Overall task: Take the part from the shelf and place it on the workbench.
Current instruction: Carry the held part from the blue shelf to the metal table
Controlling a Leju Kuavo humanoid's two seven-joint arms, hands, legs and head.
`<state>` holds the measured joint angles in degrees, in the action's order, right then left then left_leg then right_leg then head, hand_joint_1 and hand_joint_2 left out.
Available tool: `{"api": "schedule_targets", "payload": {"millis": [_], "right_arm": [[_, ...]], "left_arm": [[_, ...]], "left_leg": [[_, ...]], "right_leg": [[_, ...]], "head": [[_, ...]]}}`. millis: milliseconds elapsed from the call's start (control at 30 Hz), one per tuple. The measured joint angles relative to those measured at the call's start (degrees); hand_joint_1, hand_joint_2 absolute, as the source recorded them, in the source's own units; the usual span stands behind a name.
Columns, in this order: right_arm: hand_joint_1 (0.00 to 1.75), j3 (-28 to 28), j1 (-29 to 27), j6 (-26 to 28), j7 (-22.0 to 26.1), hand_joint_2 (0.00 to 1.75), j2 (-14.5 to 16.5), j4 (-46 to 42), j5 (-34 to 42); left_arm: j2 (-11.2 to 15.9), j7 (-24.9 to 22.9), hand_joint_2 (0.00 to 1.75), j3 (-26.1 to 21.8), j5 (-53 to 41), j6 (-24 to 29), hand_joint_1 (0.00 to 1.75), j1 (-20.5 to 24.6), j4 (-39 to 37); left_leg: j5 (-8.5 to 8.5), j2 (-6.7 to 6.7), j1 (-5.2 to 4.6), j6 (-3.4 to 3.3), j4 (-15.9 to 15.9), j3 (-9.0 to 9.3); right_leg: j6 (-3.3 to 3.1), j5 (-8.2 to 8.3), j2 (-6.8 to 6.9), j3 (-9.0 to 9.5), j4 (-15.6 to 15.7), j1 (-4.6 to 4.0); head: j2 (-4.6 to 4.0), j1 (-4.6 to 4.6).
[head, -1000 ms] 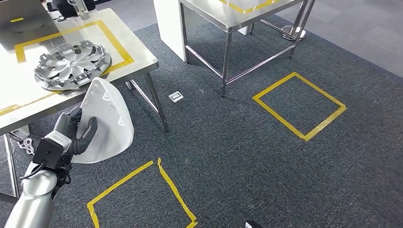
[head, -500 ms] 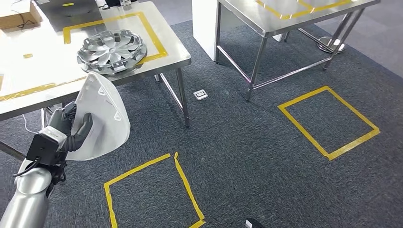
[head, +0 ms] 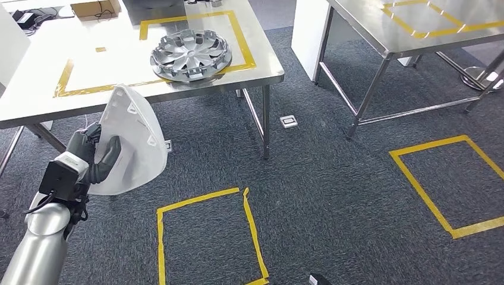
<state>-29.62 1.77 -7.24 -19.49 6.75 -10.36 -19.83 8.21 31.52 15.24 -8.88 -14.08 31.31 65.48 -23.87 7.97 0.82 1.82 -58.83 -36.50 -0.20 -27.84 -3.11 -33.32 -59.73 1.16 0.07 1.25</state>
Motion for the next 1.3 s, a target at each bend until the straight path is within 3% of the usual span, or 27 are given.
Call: {"api": "schedule_targets", "payload": {"millis": [33, 100, 167, 233, 267, 333, 367, 433, 500, 533, 600, 667, 700, 733, 767, 800, 867, 933, 1067, 1200, 1300], "right_arm": [[0.0, -0.03, 0.07, 0.0, -0.04, 0.0, 0.02, 0.0, 0.01], [0.0, -0.13, 0.13, 0.0, 0.03, 0.0, 0.05, 0.0, 0.02], [0.0, -0.25, -0.02, 0.01, 0.13, 0.0, 0.03, 0.0, 0.04], [0.0, -0.31, -0.15, 0.01, 0.11, 0.0, 0.03, 0.0, 0.06], [0.0, -0.32, -0.16, 0.01, 0.09, 0.0, 0.03, 0.0, 0.08], [0.0, -0.33, -0.1, 0.01, 0.1, 0.0, 0.03, 0.0, 0.11], [0.0, -0.33, -0.07, 0.01, 0.11, 0.0, 0.03, 0.0, 0.11], [0.0, -0.34, -0.04, 0.01, 0.13, 0.0, 0.03, 0.0, 0.11], [0.0, -0.35, 0.02, 0.01, 0.13, 0.0, 0.03, 0.0, 0.15], [0.0, -0.36, 0.08, 0.01, 0.13, 0.0, 0.02, 0.0, 0.25], [0.0, -0.56, 0.16, -0.01, 0.19, 0.0, 0.01, 0.0, 0.86], [0.0, -1.1, 0.07, -0.03, 0.28, 0.0, 0.0, 0.0, 1.65], [0.0, -1.38, -0.02, -0.03, 0.31, 0.0, 0.0, 0.0, 1.89], [0.0, -1.59, -0.11, -0.03, 0.3, 0.0, 0.0, 0.0, 2.04], [0.0, -1.72, -0.18, -0.07, 0.3, 0.0, 0.0, 0.0, 2.17], [0.0, -1.84, -0.22, -0.13, 0.3, 0.0, 0.0, 0.0, 2.27], [0.0, -2.12, -0.19, -0.39, 0.3, 0.0, 0.01, 0.0, 2.4], [0.0, -2.44, -0.12, -0.7, 0.31, 0.0, 0.04, 0.0, 2.42], [0.0, -2.73, -0.11, -0.93, 0.28, 0.0, 0.24, 0.0, 2.35], [0.0, -3.0, -0.1, -0.83, 0.3, 0.0, 0.25, 0.0, 2.37], [0.0, -3.17, -0.05, -0.71, 0.3, 0.0, 0.27, 0.0, 2.48]], "left_arm": [[0.03, 0.03, 1.75, 0.03, -0.08, 0.0, 1.75, 0.04, -0.13], [0.07, 0.09, 1.75, 0.07, -0.21, 0.0, 1.75, 0.31, -0.33], [0.0, 0.12, 1.75, 0.11, -0.25, 0.0, 1.75, 0.66, -0.6], [-0.09, 0.12, 1.75, 0.17, -0.28, 0.0, 1.75, 0.75, -0.99], [-0.1, 0.12, 1.75, 0.19, -0.29, 0.0, 1.75, 0.77, -1.16], [-0.11, 0.12, 1.75, 0.19, -0.31, 0.0, 1.75, 0.88, -1.36], [-0.13, 0.12, 1.75, 0.2, -0.32, 0.0, 1.75, 1.04, -1.38], [-0.25, 0.14, 1.75, 0.22, -0.32, 0.0, 1.75, 1.45, -1.41], [-0.3, 0.15, 1.75, 0.24, -0.34, 0.01, 1.75, 1.7, -1.55], [-0.29, 0.17, 1.75, 0.25, -0.38, 0.03, 1.75, 1.76, -1.64], [-0.41, 0.22, 1.75, 0.27, -0.63, 0.18, 1.75, 2.07, -1.89], [-0.76, 0.26, 1.75, 0.48, -0.97, 0.37, 1.75, 2.43, -2.16], [-0.96, 0.24, 1.75, 0.64, -1.17, 0.46, 1.75, 2.5, -2.34], [-1.11, 0.11, 1.75, 0.81, -1.41, 0.61, 1.75, 2.5, -2.55], [-1.21, -0.13, 1.75, 0.94, -1.73, 0.85, 1.75, 2.51, -2.76], [-1.3, -0.47, 1.75, 1.04, -2.17, 1.15, 1.75, 2.54, -2.96], [-1.49, -1.16, 1.75, 1.23, -2.98, 1.79, 1.75, 2.74, -3.2], [-1.67, -1.51, 1.75, 1.45, -3.47, 2.19, 1.75, 2.99, -3.27], [-1.9, -1.93, 1.75, 1.84, -4.18, 2.74, 1.75, 3.32, -3.45], [-2.37, -2.68, 1.75, 2.55, -5.37, 3.44, 1.75, 4.27, -3.81], [-2.96, -3.13, 1.75, 3.21, -5.98, 3.7, 1.75, 5.29, -4.15]], "left_leg": [[-0.13, -0.71, -0.04, 0.21, -0.21, -0.23], [-1.91, -3.99, -0.23, 0.38, -3.03, -1.64], [-5.3, -6.64, -0.29, 0.61, -9.81, -4.71], [-7.24, -7.46, -0.25, 0.77, -15.59, -7.21], [-6.77, -7.62, -0.25, 0.75, -15.72, -7.08], [-3.55, -8.62, -0.31, 0.47, -9.67, -3.52], [-2.36, -10.0, -0.61, 0.17, -5.69, -1.26], [-1.37, -11.69, -1.07, -0.73, -0.89, 1.29], [-1.41, -11.0, -1.28, -1.57, -0.32, 1.29], [-1.27, -10.47, -1.22, -1.91, -0.15, 1.27], [-0.95, -9.62, -0.92, -2.63, 0.23, 1.31], [-0.81, -8.87, -0.74, -3.04, 0.36, 1.25], [-0.8, -8.47, -0.75, -3.11, 0.32, 1.2], [-0.81, -8.09, -0.77, -3.14, 0.26, 1.18], [-0.83, -7.76, -0.78, -3.12, 0.17, 1.17], [-0.87, -7.46, -0.75, -3.07, 0.04, 1.17], [-1.01, -7.0, -0.69, -2.77, -0.25, 1.15], [-1.19, -6.64, -0.9, -2.33, -0.56, 0.97], [-1.04, -6.58, -1.14, -2.52, -0.33, 0.95], [-0.73, -6.66, -1.09, -1.91, 0.13, 1.16], [-0.83, -6.66, -1.13, -2.0, 0.06, 1.09]], "right_leg": [[-0.4, 0.18, 0.59, 0.09, 0.22, 0.08], [-1.01, 0.36, 1.72, 0.21, 0.53, 0.1], [-1.34, 0.3, 3.03, 0.21, 0.54, -0.15], [-1.47, 0.21, 4.62, 0.2, 0.5, -0.33], [-1.47, 0.15, 5.41, 0.23, 0.48, -0.37], [-1.32, -0.06, 6.88, 0.47, 0.47, -0.44], [-1.12, -0.22, 7.55, 0.61, 0.44, -0.58], [-0.64, -0.45, 8.7, 0.8, 0.41, -0.93], [-0.13, -0.52, 9.78, 0.97, 0.53, -1.11], [0.2, -0.73, 9.6, 1.06, 0.41, -1.01], [0.88, -2.35, 7.07, 0.18, -1.84, -0.74], [1.31, -5.6, 4.12, -3.0, -8.23, -0.57], [1.42, -6.97, 3.61, -4.99, -11.99, -0.58], [1.48, -7.52, 3.43, -6.55, -14.68, -0.58], [1.48, -6.96, 3.39, -7.22, -15.39, -0.57], [1.44, -5.36, 3.38, -6.8, -13.85, -0.54], [1.3, -1.26, 3.25, -3.58, -6.23, -0.45], [1.05, 0.76, 3.02, -1.25, -0.72, -0.44], [0.61, 1.11, 2.9, -1.11, 0.2, -0.55], [0.21, 1.22, 2.83, -1.21, 0.2, -0.58], [0.19, 1.22, 2.86, -1.23, 0.19, -0.51]], "head": [[0.0, -0.06], [0.0, -0.35], [0.0, -0.61], [0.0, -0.64], [0.0, -0.66], [0.0, -0.66], [0.0, -0.68], [0.0, -0.61], [0.0, -0.5], [0.0, -0.44], [0.0, -0.27], [0.0, 0.14], [0.0, 0.32], [0.0, 0.41], [0.0, 0.44], [0.0, 0.47], [0.0, 0.54], [0.0, 0.58], [0.0, 0.57], [0.0, 0.59], [0.0, 0.57]]}}
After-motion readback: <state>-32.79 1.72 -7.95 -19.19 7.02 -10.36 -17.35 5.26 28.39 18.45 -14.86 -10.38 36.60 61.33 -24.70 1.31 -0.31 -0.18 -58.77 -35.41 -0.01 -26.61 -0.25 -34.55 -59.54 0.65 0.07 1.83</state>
